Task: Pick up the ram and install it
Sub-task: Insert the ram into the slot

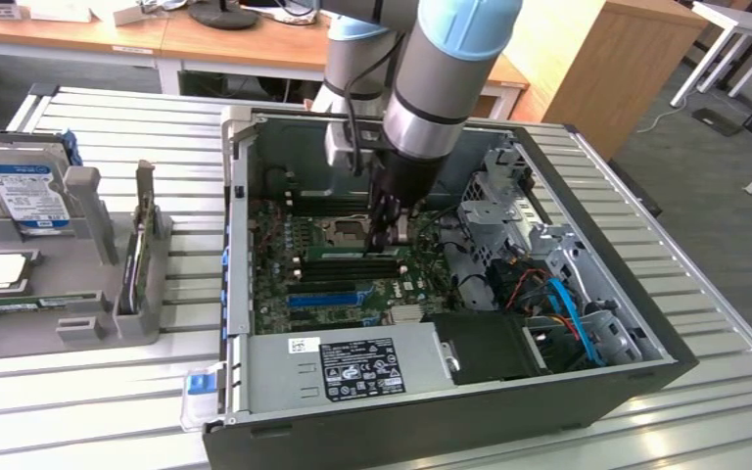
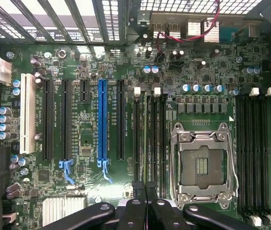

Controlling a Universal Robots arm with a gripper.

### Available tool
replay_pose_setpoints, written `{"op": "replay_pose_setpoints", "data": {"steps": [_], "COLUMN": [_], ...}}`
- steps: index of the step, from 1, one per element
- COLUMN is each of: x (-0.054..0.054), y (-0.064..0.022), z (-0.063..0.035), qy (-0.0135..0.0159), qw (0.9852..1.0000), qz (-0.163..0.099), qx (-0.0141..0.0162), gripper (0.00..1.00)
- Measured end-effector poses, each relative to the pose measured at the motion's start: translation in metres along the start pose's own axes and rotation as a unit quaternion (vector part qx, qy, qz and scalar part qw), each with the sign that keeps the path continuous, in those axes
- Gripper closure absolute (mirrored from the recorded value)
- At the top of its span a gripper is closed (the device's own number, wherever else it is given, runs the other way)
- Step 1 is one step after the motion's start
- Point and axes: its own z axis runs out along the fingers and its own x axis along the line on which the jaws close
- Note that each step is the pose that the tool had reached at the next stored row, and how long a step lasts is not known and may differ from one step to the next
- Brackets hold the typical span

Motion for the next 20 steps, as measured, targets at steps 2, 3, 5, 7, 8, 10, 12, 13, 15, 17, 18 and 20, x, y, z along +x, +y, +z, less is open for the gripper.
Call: {"op": "replay_pose_setpoints", "data": {"steps": [2, 3, 5, 7, 8, 10, 12, 13, 15, 17, 18, 20], "x": [0.0001, 0.0001, 0.0002, 0.0003, 0.0003, 0.0004, 0.0015, 0.0017, 0.0018, 0.0018, 0.0018, 0.0018], "y": [0.0001, 0.0001, 0.0002, 0.0003, 0.0003, 0.0003, 0.0005, 0.0005, 0.0004, 0.0004, 0.0004, 0.0004], "z": [0.0013, 0.0019, 0.0032, 0.0036, 0.0036, 0.0038, 0.0038, 0.0038, 0.0037, 0.0037, 0.0037, 0.0038], "qy": [0.0, 0.0, 0.0, 0.0001, 0.0001, -0.0001, -0.0001, 0.0001, 0.0003, 0.0005, 0.0006, 0.0006], "qw": [1.0, 1.0, 1.0, 1.0, 1.0, 1.0, 1.0, 1.0, 1.0, 0.9999, 0.9999, 0.9999], "qz": [0.0, 0.0, 0.0, 0.0, 0.0, 0.0, -0.001, -0.002, -0.006, -0.01, -0.011, -0.013], "qx": [0.0, 0.0, 0.0001, 0.0, 0.0, 0.0001, 0.0, 0.0, -0.0003, -0.0005, -0.0006, -0.0007], "gripper": [0.89, 0.89, 0.89, 0.89, 0.89, 0.89, 0.89, 0.89, 0.89, 0.89, 0.89, 0.89]}}
